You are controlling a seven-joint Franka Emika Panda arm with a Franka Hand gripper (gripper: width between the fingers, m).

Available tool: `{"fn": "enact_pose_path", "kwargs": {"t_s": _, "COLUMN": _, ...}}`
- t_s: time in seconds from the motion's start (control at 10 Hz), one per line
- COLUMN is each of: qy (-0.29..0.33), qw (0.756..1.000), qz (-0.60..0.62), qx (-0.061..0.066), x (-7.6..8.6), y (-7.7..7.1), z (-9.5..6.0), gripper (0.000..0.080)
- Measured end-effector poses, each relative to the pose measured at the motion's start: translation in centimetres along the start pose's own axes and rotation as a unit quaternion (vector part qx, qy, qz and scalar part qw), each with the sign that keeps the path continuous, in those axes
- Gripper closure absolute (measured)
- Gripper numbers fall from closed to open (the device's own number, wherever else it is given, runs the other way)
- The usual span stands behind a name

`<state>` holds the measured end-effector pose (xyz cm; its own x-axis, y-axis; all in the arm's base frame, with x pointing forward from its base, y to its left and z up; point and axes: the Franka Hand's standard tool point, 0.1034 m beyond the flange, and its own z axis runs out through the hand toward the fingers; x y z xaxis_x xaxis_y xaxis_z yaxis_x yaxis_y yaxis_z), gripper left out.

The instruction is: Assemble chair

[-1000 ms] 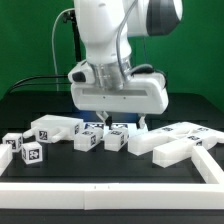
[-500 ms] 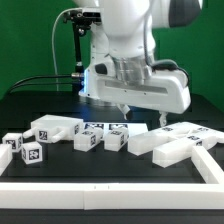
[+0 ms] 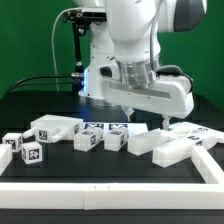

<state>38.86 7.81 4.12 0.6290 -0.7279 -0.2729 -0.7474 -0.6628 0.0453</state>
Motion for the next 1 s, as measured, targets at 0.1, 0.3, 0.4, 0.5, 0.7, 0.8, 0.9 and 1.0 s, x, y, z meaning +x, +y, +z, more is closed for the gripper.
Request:
{"fn": "enact_pose_path", "kwargs": {"t_s": 0.1, "qy": 0.031, "qw": 0.999, "qz": 0.034, "qx": 0.01, "x": -0.9, "y": -0.4, "z": 0.5, "gripper": 0.0151}}
{"fn": "enact_pose_path", "kwargs": {"t_s": 0.3, "qy": 0.051, "qw": 0.998, "qz": -0.029, "qx": 0.037, "x": 0.4, "y": -0.1, "z": 0.3, "gripper": 0.0151}}
{"fn": "enact_pose_path", "kwargs": {"t_s": 0.4, "qy": 0.049, "qw": 0.998, "qz": -0.022, "qx": 0.037, "x": 0.4, "y": 0.0, "z": 0.3, "gripper": 0.0151}}
{"fn": "enact_pose_path", "kwargs": {"t_s": 0.5, "qy": 0.05, "qw": 0.998, "qz": -0.024, "qx": 0.036, "x": 0.3, "y": -0.1, "z": 0.4, "gripper": 0.0151}}
{"fn": "enact_pose_path", "kwargs": {"t_s": 0.7, "qy": 0.048, "qw": 0.998, "qz": -0.015, "qx": 0.032, "x": 0.3, "y": -0.1, "z": 1.0, "gripper": 0.0151}}
{"fn": "enact_pose_path", "kwargs": {"t_s": 0.8, "qy": 0.046, "qw": 0.999, "qz": 0.004, "qx": 0.028, "x": -0.2, "y": -0.4, "z": 1.6, "gripper": 0.0151}}
{"fn": "enact_pose_path", "kwargs": {"t_s": 0.9, "qy": 0.045, "qw": 0.999, "qz": 0.011, "qx": 0.026, "x": -0.6, "y": -0.7, "z": 2.0, "gripper": 0.0151}}
{"fn": "enact_pose_path", "kwargs": {"t_s": 1.0, "qy": 0.045, "qw": 0.999, "qz": 0.013, "qx": 0.025, "x": -0.8, "y": -1.0, "z": 2.2, "gripper": 0.0151}}
